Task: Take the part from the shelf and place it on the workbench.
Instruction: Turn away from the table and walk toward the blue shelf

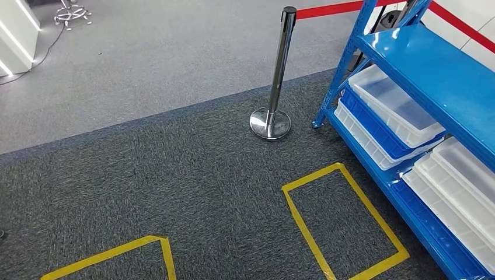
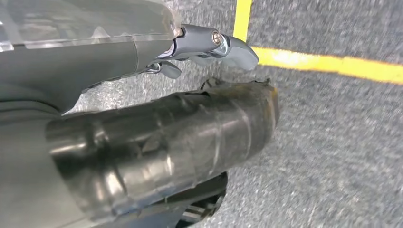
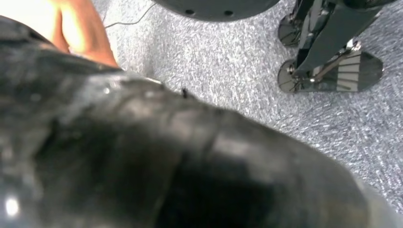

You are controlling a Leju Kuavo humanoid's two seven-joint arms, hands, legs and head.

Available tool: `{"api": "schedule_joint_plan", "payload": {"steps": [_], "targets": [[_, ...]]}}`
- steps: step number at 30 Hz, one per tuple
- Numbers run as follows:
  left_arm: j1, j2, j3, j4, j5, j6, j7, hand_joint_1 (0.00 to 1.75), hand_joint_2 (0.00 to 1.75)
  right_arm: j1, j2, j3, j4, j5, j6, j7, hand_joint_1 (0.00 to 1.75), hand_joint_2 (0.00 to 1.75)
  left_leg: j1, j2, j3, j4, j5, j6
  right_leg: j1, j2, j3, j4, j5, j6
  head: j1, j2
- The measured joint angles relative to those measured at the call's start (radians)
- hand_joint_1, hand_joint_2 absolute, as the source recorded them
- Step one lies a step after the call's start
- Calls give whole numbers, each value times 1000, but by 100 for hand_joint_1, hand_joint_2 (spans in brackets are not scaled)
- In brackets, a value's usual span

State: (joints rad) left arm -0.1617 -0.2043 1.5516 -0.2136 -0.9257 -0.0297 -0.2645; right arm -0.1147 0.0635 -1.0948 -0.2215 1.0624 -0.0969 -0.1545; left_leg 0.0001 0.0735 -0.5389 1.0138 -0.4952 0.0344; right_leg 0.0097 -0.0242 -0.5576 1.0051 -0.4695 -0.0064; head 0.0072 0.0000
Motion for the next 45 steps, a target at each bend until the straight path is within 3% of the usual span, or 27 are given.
{"api": "schedule_joint_plan", "payload": {"steps": [2, 5, 6, 7, 8, 10, 12, 15, 17, 20, 21, 22, 23, 25, 27, 29, 32, 35, 37, 38, 39, 41, 43, 45], "targets": [[-1, -1, -2, 0, 0, 3, 0, 0, 0, 0, 2, -2, 0, 0, 0, 0, 0, 0, 1, -24, -14, 38, -27, -10, -9, 10, 9, -15, 9, -10, 0, 0], [3, 0, -4, 0, 0, 13, 2, 0, 0, -2, 5, -3, 0, 0, 0, 0, 0, 0, 6, -63, -98, 215, -114, -23, -13, 25, 11, -19, 13, -17, -2, 0], [5, 0, -5, 0, 0, 17, 3, 0, 0, -2, 5, -4, 0, 1, 0, 0, 0, 0, 9, -65, -121, 260, -125, -26, -13, 32, 10, -17, 12, -17, -2, 0], [6, 0, -6, 0, 0, 19, 4, 0, 0, -2, 6, -4, 0, 1, 0, 0, 0, 0, 12, -65, -130, 272, -117, -30, -13, 40, 10, -15, 11, -16, -2, 0], [7, 0, -7, 0, 0, 21, 4, 0, 0, -1, 6, -4, 0, 2, 0, 1, 0, 0, 14, -65, -119, 245, -89, -32, -14, 48, 10, -11, 9, -14, -2, 0], [7, 1, -9, 0, 0, 24, 4, 0, 0, -1, 8, -5, 0, 3, 0, 2, 0, 0, 19, -75, -62, 118, -20, -33, -16, 62, 9, -1, 2, -6, -2, 0], [6, 2, -11, 0, 1, 25, 4, 0, 0, -2, 9, -5, 0, 4, 0, 3, 0, 0, 19, -89, -23, 29, 9, -26, -15, 71, 3, 12, -4, 5, -1, 0], [3, 2, -12, 0, 0, 26, 4, 0, 0, 0, 9, -5, 0, 6, 0, 5, 0, 0, 15, -87, -20, 14, 10, -7, -16, 76, -3, 16, -6, 23, -1, 0], [4, 2, -13, 0, 0, 27, 3, 0, 0, 0, 10, -5, 0, 11, -2, 7, 0, 0, 17, -80, -18, 5, 17, 7, -19, 61, -14, 43, -27, 33, -1, 0], [5, 3, -15, 0, 0, 28, 2, 0, 0, -1, 11, -5, 1, 20, -6, 13, 0, 0, 17, -69, -19, 0, 20, 17, -23, 36, -92, 211, -118, 44, -1, 0], [6, 3, -15, 0, 0, 29, 1, 0, 0, -2, 11, -5, 1, 21, -7, 15, 0, 0, 16, -66, -20, 1, 20, 17, -23, 34, -117, 263, -135, 46, -1, 0], [6, 3, -16, 0, 0, 29, 0, 0, 0, -2, 11, -5, 1, 21, -8, 17, 0, 0, 16, -64, -20, 1, 19, 17, -24, 33, -128, 285, -134, 47, -1, 0], [7, 3, -16, 0, 0, 28, -2, 0, 0, -1, 11, -5, 1, 21, -10, 18, 0, 0, 16, -63, -19, 2, 19, 17, -24, 32, -119, 267, -113, 47, -1, 0], [6, 2, -17, 0, 0, 22, -9, 0, 0, 0, 11, -5, 1, 22, -13, 18, 0, 0, 16, -62, -16, 2, 17, 14, -22, 27, -58, 141, -45, 40, -1, 0], [6, 2, -18, 0, 0, 15, -16, 0, 0, -2, 11, -5, 1, 24, -15, 16, 0, 0, 13, -60, -15, 4, 14, 7, -16, 21, -7, 31, -8, 30, -1, 0], [5, 2, -18, 0, 0, 13, -20, 0, 0, -4, 11, -4, 1, 24, -15, 14, 0, 0, 11, -58, -15, 3, 13, -3, -9, 21, 1, 9, -8, 21, -1, 0], [4, 2, -19, 0, 0, 13, -25, 0, 0, -4, 14, -4, 1, 24, -14, 7, 0, 0, 11, -60, -20, 25, -6, -19, -15, 24, 8, -2, -1, 3, -2, 0], [5, 3, -19, 0, 0, 13, -29, 0, 0, -4, 18, -4, 1, 24, -14, 3, 0, 0, 13, -65, -93, 183, -91, -25, -17, 24, 11, -8, -1, -14, -3, 0], [7, 3, -19, 0, -3, 15, -32, 0, 0, -4, 19, -4, 1, 23, -11, 0, 0, 0, 14, -65, -141, 276, -113, -29, -15, 27, 13, -7, -7, -18, -3, 0], [8, 4, -20, 0, -5, 17, -34, 0, 0, -4, 19, -4, 1, 23, -9, -1, 0, 0, 14, -65, -141, 273, -95, -29, -14, 29, 15, -6, -10, -17, -3, 0], [8, 4, -22, 0, -6, 18, -37, 0, 0, -3, 19, -4, 1, 23, -6, -2, 0, 0, 14, -65, -122, 230, -62, -28, -14, 32, 20, -4, -14, -15, -3, 0], [8, 6, -25, 0, -7, 20, -40, 0, 0, -3, 22, -4, 1, 24, -2, -3, 0, 0, 12, -66, -58, 96, -2, -21, -13, 35, 27, 1, -24, -7, -2, 0], [7, 8, -29, 0, -7, 22, -40, 0, 0, -4, 25, -4, 1, 24, -1, -6, 0, 0, 9, -68, -22, 17, 7, -11, -10, 37, 31, 2, -35, 6, -2, 0], [7, 8, -32, 0, -7, 24, -41, 0, 0, -4, 26, -4, 1, 24, -1, -11, 0, 0, 8, -70, -11, 2, -4, 1, -11, 38, 34, 9, -33, 20, -2, 0]]}}
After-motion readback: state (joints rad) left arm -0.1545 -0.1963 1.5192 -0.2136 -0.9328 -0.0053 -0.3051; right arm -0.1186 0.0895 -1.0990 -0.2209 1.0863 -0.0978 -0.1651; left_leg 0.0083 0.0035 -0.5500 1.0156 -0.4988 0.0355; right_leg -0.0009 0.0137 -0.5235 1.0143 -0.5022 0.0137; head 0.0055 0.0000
